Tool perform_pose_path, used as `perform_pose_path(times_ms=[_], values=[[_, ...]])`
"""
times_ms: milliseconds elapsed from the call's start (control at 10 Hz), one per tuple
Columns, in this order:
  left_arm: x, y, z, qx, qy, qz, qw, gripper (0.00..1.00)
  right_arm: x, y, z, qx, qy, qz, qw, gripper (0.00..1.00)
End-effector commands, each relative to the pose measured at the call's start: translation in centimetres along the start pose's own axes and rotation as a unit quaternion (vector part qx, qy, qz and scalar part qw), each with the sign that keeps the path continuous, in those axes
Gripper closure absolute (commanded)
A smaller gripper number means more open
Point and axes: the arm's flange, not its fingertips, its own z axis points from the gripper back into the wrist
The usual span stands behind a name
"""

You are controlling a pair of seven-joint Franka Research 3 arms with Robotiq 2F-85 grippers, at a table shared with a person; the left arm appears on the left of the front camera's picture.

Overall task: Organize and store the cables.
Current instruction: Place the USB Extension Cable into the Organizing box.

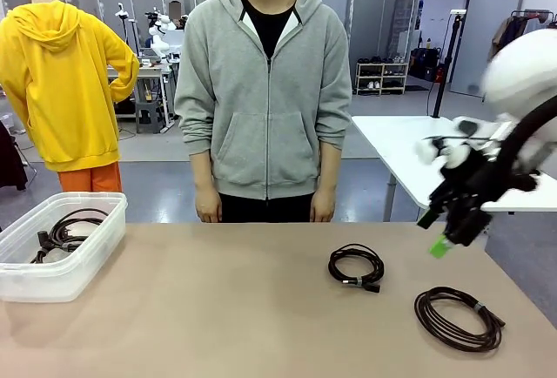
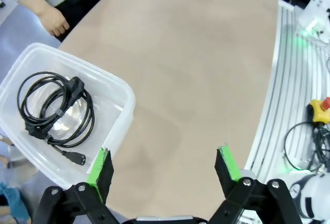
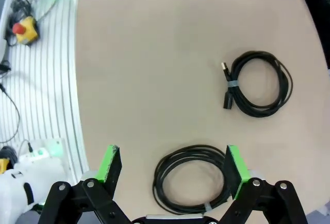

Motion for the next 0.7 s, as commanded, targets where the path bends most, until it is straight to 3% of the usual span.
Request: perform_pose_path(times_ms=[0, 100, 400, 600], values=[[0.4, 0.1, 0.1, 0.0, 0.0, 0.007, 1.0, 0.0, 1.7, -1.9, -2.3, 0.001, 0.054, -0.003, 0.999, 0.0], [0.4, 0.1, 0.1, 0.0, 0.0, 0.007, 1.0, 0.0, 2.6, -2.4, -4.0, 0.002, 0.062, -0.006, 0.998, 0.0], [0.4, 0.1, 0.1, 0.0, 0.0, 0.007, 1.0, 0.0, 3.4, -3.5, -10.9, -0.067, 0.112, 0.003, 0.991, 0.0], [0.4, 0.1, 0.1, 0.0, 0.0, 0.007, 1.0, 0.0, 3.5, -4.3, -13.6, -0.069, 0.085, 0.022, 0.994, 0.0]])
